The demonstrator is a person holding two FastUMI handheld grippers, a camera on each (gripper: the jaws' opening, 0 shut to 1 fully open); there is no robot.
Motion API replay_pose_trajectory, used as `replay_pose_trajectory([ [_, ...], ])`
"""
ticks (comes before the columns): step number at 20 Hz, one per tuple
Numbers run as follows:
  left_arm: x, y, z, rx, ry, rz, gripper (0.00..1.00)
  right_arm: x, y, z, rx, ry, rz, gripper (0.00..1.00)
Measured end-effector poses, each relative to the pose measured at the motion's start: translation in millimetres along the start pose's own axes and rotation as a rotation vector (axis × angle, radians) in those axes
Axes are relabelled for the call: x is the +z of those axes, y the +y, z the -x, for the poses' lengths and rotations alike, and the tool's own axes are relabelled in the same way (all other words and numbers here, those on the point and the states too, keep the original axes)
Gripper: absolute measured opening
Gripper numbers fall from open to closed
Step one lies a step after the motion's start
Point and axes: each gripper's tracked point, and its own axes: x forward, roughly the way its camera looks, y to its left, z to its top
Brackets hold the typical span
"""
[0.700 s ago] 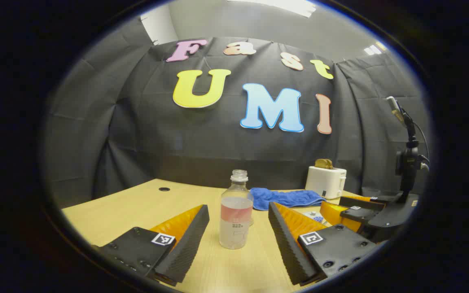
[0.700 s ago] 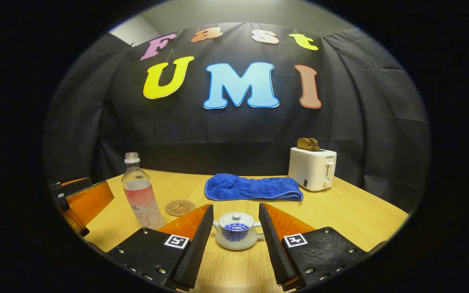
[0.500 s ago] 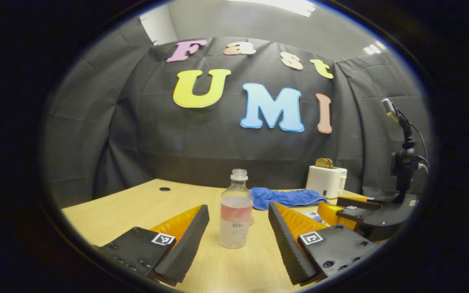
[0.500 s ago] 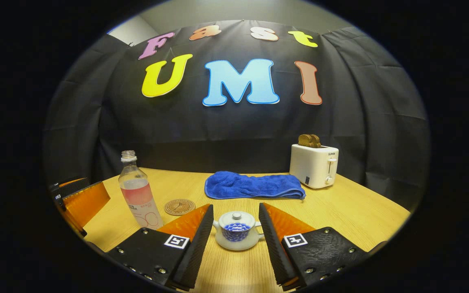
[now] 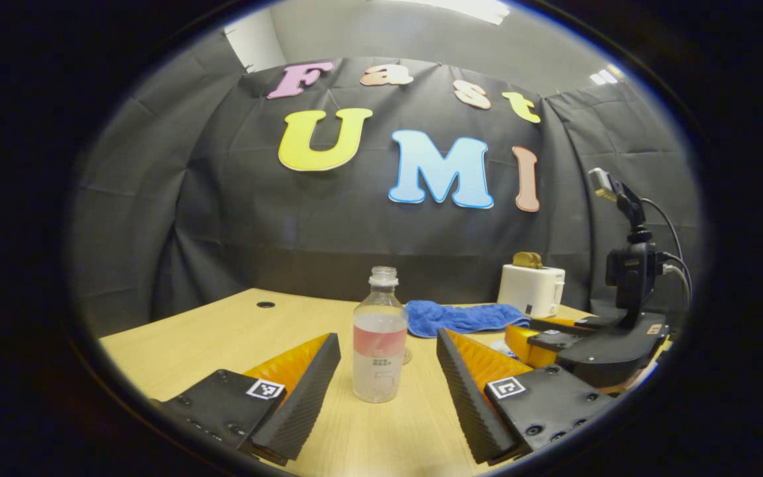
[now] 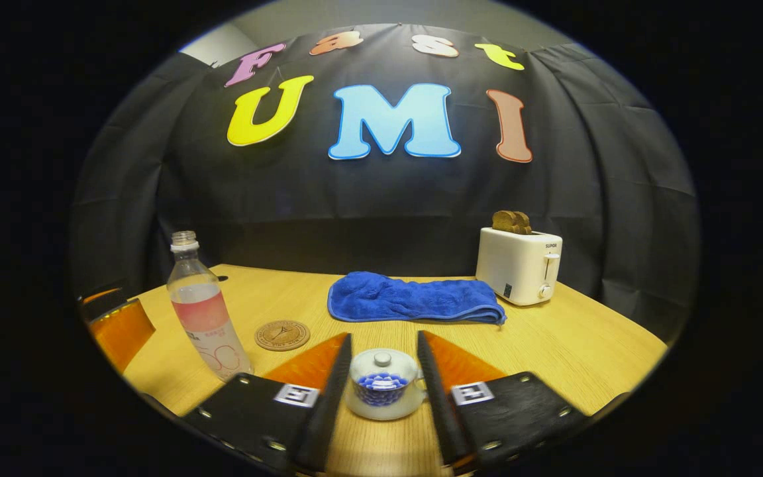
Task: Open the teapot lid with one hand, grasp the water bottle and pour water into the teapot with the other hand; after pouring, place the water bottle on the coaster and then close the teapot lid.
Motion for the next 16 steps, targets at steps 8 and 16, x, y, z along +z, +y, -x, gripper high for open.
replay_pose_trajectory([
  [8, -13.1, 3.8, -12.5, -0.007, 0.021, 0.025, 1.00, -10.4, 2.6, -24.9, 0.014, 0.015, 0.018, 0.45],
  [16, -23.5, 3.0, -23.0, -0.021, 0.042, 0.039, 1.00, -13.8, 5.2, -24.1, 0.023, 0.032, 0.030, 0.19],
])
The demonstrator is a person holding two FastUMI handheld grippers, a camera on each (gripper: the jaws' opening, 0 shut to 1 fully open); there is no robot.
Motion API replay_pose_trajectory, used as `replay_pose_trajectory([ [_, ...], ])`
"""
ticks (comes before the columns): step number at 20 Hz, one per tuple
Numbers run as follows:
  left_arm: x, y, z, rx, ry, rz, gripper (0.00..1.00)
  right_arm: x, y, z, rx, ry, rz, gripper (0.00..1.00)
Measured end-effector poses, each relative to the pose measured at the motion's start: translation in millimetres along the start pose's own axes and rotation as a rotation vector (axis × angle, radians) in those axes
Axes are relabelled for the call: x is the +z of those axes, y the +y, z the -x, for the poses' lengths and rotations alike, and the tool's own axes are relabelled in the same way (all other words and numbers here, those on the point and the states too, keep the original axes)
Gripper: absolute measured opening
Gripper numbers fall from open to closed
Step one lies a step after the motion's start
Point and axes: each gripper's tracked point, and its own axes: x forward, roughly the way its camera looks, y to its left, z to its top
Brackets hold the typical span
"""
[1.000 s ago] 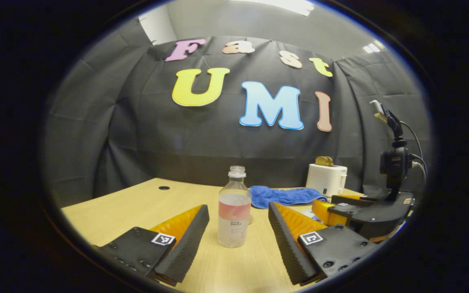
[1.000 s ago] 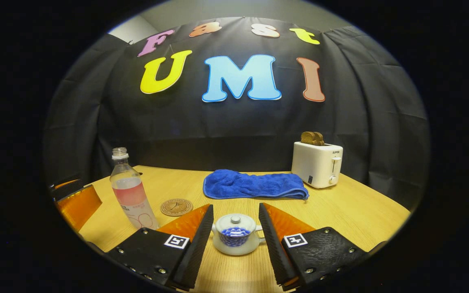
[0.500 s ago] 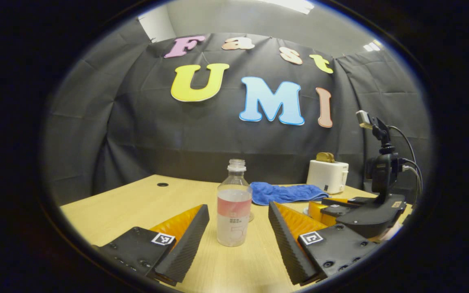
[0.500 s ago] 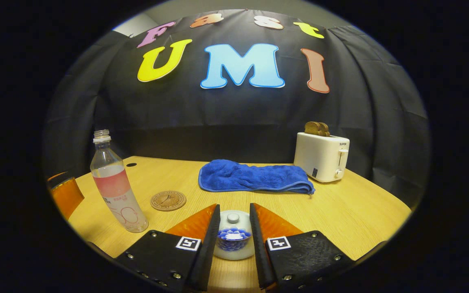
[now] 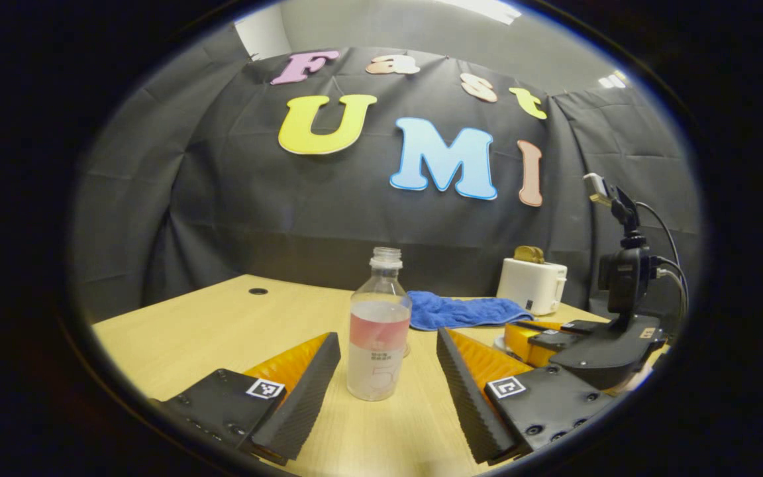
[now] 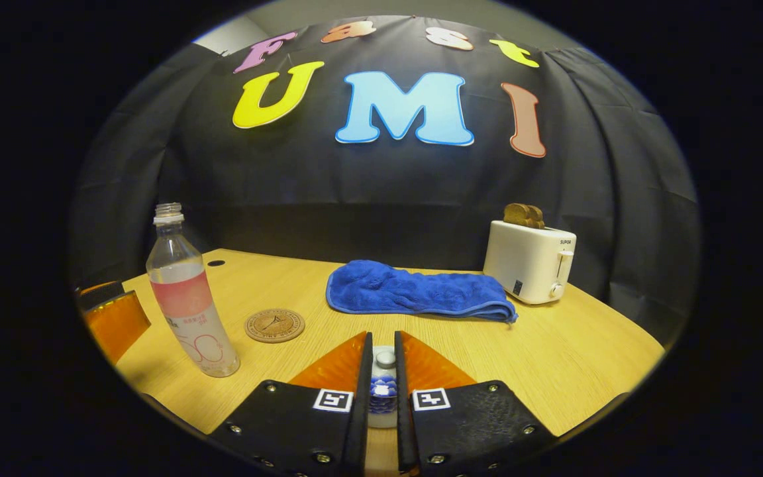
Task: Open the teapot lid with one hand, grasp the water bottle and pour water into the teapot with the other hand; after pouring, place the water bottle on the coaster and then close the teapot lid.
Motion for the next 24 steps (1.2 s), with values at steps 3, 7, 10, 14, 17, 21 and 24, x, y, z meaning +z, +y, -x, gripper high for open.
replay_pose_trajectory([
  [3, -0.7, 0.5, -1.1, -0.001, -0.001, -0.003, 1.00, -0.7, -5.0, -7.0, -0.015, 0.002, 0.001, 0.18],
  [7, -3.7, 2.1, -3.4, -0.001, 0.004, -0.001, 0.99, 3.1, -1.7, -2.9, 0.001, -0.010, -0.006, 0.01],
  [10, -3.2, 4.0, -6.4, 0.003, 0.008, -0.008, 0.99, 11.8, -2.6, 0.4, 0.009, -0.042, -0.029, 0.01],
  [14, -6.5, 6.9, -13.3, 0.007, 0.016, -0.038, 0.99, 33.8, -22.5, 10.7, -0.037, -0.130, -0.064, 0.01],
  [17, -11.1, 10.2, -22.4, 0.014, 0.030, -0.054, 0.99, 37.3, -48.4, 16.4, -0.097, -0.157, -0.077, 0.01],
  [21, -20.6, 17.4, -40.1, 0.034, 0.055, -0.085, 1.00, 28.4, -75.0, 24.7, -0.141, -0.143, -0.130, 0.00],
  [24, -26.2, 13.1, -54.4, 0.021, 0.070, -0.110, 1.00, 24.8, -88.4, 32.1, -0.157, -0.138, -0.146, 0.01],
])
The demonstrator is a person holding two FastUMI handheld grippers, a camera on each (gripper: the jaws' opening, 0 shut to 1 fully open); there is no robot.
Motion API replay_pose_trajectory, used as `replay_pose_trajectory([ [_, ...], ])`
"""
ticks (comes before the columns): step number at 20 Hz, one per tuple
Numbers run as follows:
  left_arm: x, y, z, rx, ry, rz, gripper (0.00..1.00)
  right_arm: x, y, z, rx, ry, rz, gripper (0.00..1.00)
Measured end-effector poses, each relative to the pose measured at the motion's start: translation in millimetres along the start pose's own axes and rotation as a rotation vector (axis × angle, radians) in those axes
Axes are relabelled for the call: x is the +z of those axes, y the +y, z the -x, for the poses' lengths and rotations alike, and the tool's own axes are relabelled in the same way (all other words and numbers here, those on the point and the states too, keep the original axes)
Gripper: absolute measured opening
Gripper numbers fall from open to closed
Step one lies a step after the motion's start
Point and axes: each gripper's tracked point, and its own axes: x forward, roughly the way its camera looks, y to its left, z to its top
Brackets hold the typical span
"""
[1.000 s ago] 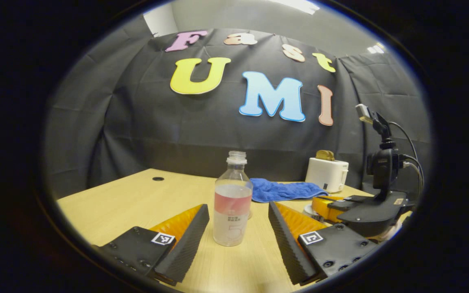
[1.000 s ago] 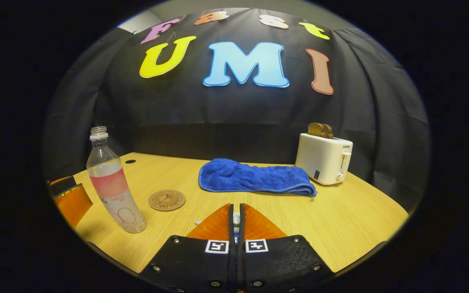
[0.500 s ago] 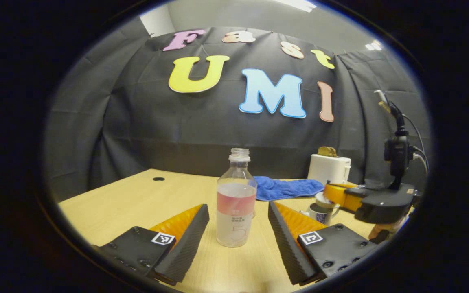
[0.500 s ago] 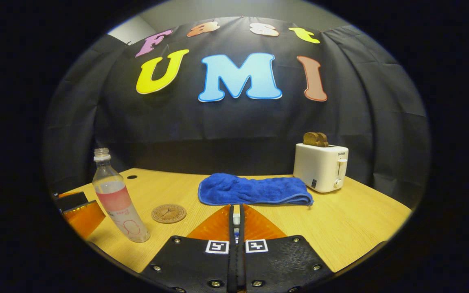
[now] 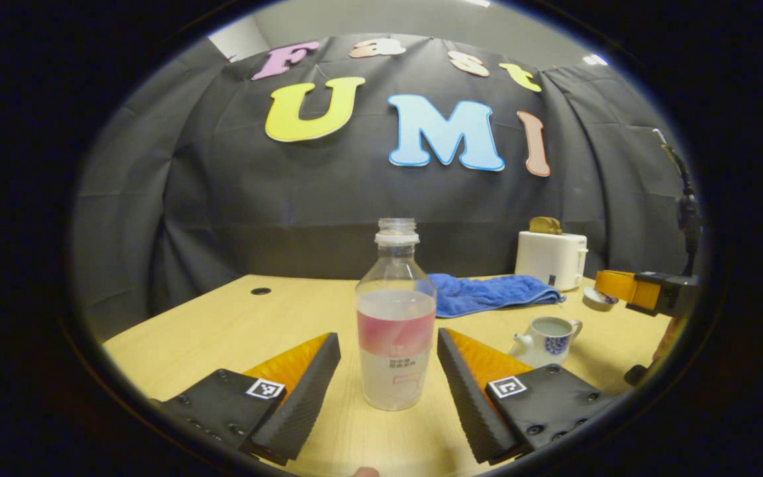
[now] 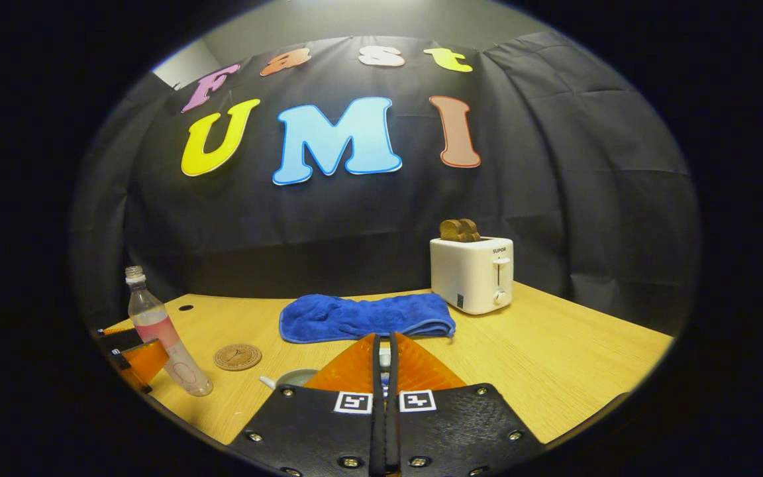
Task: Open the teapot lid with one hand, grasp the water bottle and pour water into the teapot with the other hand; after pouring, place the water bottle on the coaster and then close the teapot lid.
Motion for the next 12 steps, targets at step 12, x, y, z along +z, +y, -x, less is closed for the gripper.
replay_pose_trajectory([
  [12, 2.7, -7.5, -26.5, 0.005, -0.011, -0.155, 0.88, -11.0, -29.3, 10.1, -0.018, 0.012, -0.066, 0.00],
])
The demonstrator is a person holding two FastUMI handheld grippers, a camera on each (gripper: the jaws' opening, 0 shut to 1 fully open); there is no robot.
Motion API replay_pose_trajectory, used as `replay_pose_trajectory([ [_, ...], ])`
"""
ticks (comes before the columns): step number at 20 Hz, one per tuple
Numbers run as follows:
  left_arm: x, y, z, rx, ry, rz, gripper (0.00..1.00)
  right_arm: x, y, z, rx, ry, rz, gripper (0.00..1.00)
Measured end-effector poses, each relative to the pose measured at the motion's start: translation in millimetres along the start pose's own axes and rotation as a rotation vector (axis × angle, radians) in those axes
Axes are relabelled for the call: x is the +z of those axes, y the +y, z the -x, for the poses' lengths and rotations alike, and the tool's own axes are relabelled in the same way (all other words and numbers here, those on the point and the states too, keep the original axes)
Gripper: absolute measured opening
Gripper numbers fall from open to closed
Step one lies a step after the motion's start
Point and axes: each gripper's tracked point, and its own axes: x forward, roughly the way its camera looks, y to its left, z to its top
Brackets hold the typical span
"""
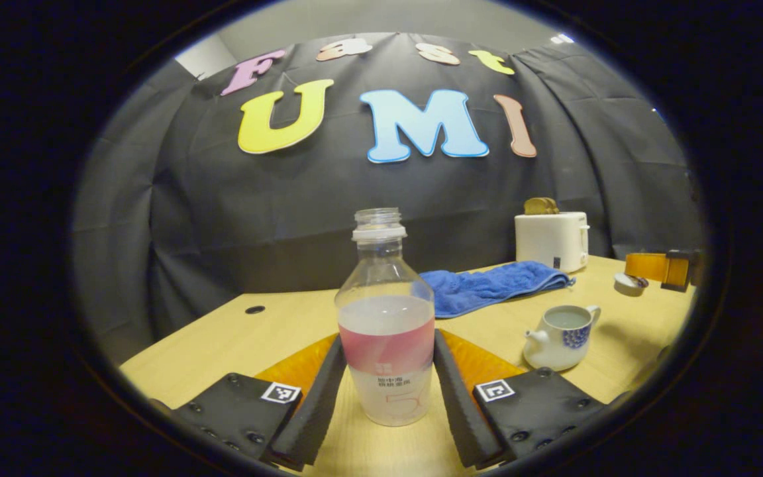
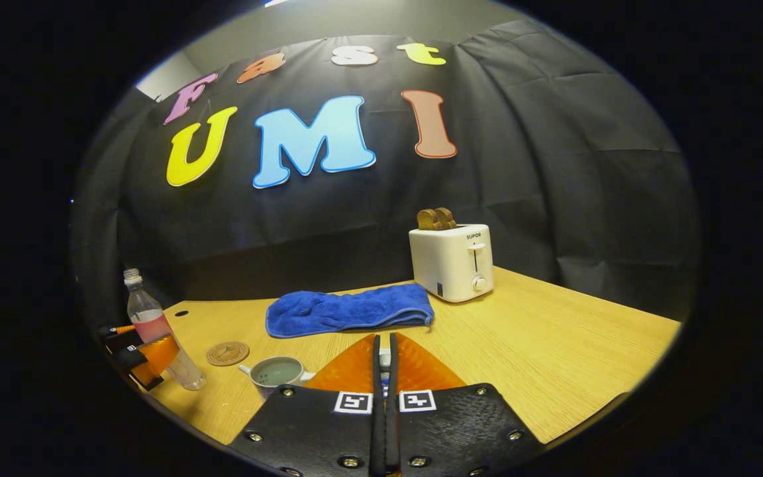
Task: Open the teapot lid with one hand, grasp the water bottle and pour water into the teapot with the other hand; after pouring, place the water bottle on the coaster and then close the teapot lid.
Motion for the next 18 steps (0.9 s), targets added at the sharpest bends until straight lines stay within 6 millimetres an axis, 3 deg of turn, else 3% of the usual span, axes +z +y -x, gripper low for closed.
replay_pose_trajectory([
  [2, 1.4, 2.6, 0.3, 0.024, 0.011, -0.113, 0.87, 0.8, -1.0, 1.3, 0.002, -0.005, -0.005, 0.00],
  [8, 33.2, -7.6, 1.3, 0.027, -0.040, -0.454, 0.88, 7.9, -9.2, 6.8, -0.013, -0.032, -0.027, 0.00],
  [18, 46.7, -31.9, -7.4, -0.015, -0.042, -0.958, 0.89, 10.7, -14.6, 16.4, 0.002, -0.048, -0.070, 0.00],
])
